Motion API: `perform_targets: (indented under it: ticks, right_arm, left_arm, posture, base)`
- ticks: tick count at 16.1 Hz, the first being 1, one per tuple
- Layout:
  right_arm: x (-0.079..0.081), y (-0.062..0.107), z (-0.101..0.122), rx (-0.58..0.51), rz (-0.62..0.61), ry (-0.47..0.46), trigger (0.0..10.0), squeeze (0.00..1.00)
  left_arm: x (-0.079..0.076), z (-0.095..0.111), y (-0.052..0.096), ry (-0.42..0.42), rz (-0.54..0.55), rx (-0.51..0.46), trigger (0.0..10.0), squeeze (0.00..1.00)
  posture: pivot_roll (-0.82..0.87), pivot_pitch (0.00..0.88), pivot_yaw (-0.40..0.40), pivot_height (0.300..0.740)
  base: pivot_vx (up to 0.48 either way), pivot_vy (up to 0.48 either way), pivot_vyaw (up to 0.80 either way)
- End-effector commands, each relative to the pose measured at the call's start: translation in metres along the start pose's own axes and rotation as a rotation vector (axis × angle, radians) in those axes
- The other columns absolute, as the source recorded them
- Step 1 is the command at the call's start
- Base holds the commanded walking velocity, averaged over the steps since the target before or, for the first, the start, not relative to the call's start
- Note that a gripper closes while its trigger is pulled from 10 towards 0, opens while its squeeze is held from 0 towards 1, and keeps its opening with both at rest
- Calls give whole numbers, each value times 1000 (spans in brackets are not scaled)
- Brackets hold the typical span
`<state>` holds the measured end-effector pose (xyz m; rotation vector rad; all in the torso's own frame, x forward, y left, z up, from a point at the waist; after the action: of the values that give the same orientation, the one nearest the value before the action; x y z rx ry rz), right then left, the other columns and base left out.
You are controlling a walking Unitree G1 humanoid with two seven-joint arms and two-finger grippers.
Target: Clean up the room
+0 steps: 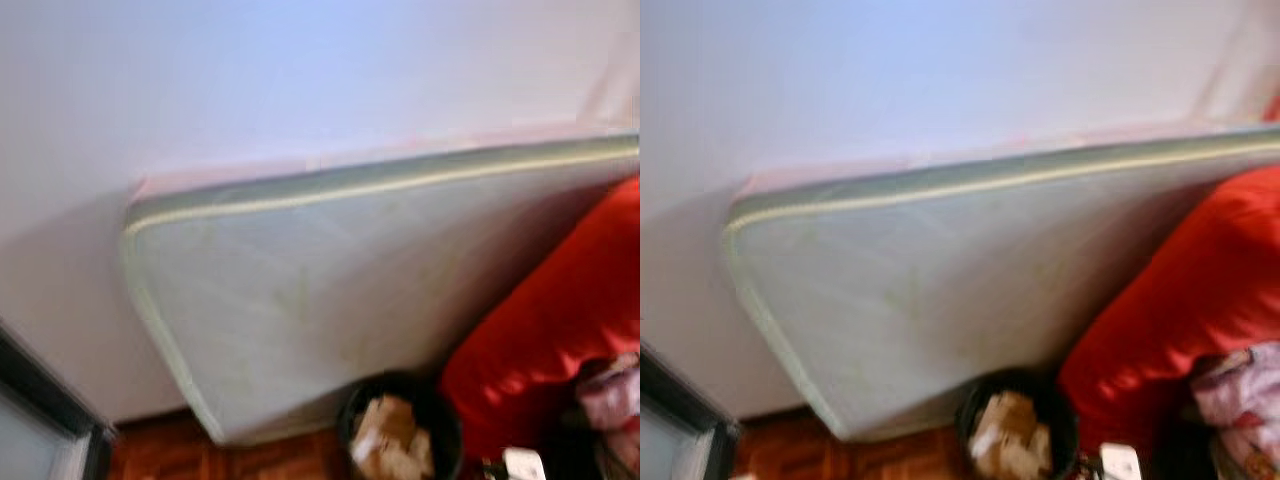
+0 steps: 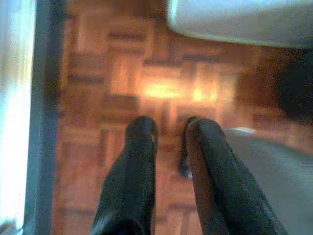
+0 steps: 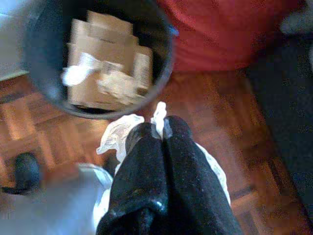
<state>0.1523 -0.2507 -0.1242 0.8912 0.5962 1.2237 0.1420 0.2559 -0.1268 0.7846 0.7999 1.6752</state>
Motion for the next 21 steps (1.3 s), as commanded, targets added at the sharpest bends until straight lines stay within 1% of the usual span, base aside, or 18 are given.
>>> perform_targets:
  ticks: [1, 4, 7, 9, 10, 12, 13, 14, 15, 16, 18, 21]
  right_arm:
    - [-4, 0, 4, -8, -11, -15, 10000, 0]
    - [-4, 0, 4, -9, -9, -15, 10000, 0]
    - [-2, 0, 6, -23, 4, -15, 10000, 0]
    - [2, 0, 13, -63, 44, -13, 10000, 0]
    - [5, 1, 19, -110, 73, -25, 10000, 0]
    - [9, 1, 26, -158, 105, -43, 10000, 0]
    - [54, -9, 78, -282, 185, -20, 10000, 0]
    - [86, -9, 114, -362, 238, -7, 10000, 0]
    - [106, -5, 139, -437, 282, -2, 10000, 0]
    - [110, -3, 146, -469, 296, -3, 10000, 0]
    - [110, 0, 152, -513, 317, -16, 10000, 0]
    - [108, 3, 157, -548, 317, -6, 10000, 0]
  left_arm:
    - [-5, -3, 0, 12, -9, 10, 10000, 0]
    - [-4, -2, 0, 14, -7, 8, 10000, 0]
    - [-2, 2, 0, 17, 9, -22, 10000, 0]
    - [-1, 8, 0, 32, 23, -67, 10000, 0]
    - [1, 13, 1, 51, 36, -113, 10000, 0]
    - [3, 19, 2, 77, 47, -157, 10000, 0]
    - [-19, 101, 1, 53, 43, -445, 10000, 0]
    - [-25, 125, 5, 48, 44, -537, 10000, 0]
    - [-24, 138, 11, 47, 54, -610, 10000, 0]
    - [-24, 145, 16, 51, 64, -657, 10000, 0]
    - [-22, 155, 24, 64, 77, -731, 10000, 0]
    - [-28, 166, 35, 44, 71, -816, 10000, 0]
  posture:
    - [91, 0, -24, 740]
    - [97, 0, -28, 740]
    - [99, 0, -31, 740]
    - [105, 0, -35, 740]
    - [104, 0, -34, 740]
    - [115, 0, -39, 740]
    - [116, 0, -39, 740]
    - [120, 0, -39, 740]
    - [121, 0, -41, 740]
    - [124, 0, -42, 740]
    - [123, 0, -42, 740]
    - [127, 0, -42, 740]
  base:
    - [364, 0, 0]
    - [344, 0, 0]
    - [0, 0, 0]
    - [0, 0, 0]
    - [0, 0, 0]
    - [0, 0, 0]
    - [0, 0, 0]
    - [0, 0, 0]
    - [0, 0, 0]
    - [0, 0, 0]
    - [0, 0, 0]
    - [0, 0, 0]
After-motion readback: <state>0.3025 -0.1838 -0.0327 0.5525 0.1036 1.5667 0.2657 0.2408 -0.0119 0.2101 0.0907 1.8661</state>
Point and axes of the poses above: a point about 5 cm out from each wrist's last joint towards the gripper, its own y axis pointing back from the gripper into the wrist, its own z axis along the axis of the wrist's last joint, x = y × z, the point moved 4 cm from there along -y, pointing out of the wrist towards the gripper, and after that the axes turned 8 degrees about -y, right-handed, at the moved point
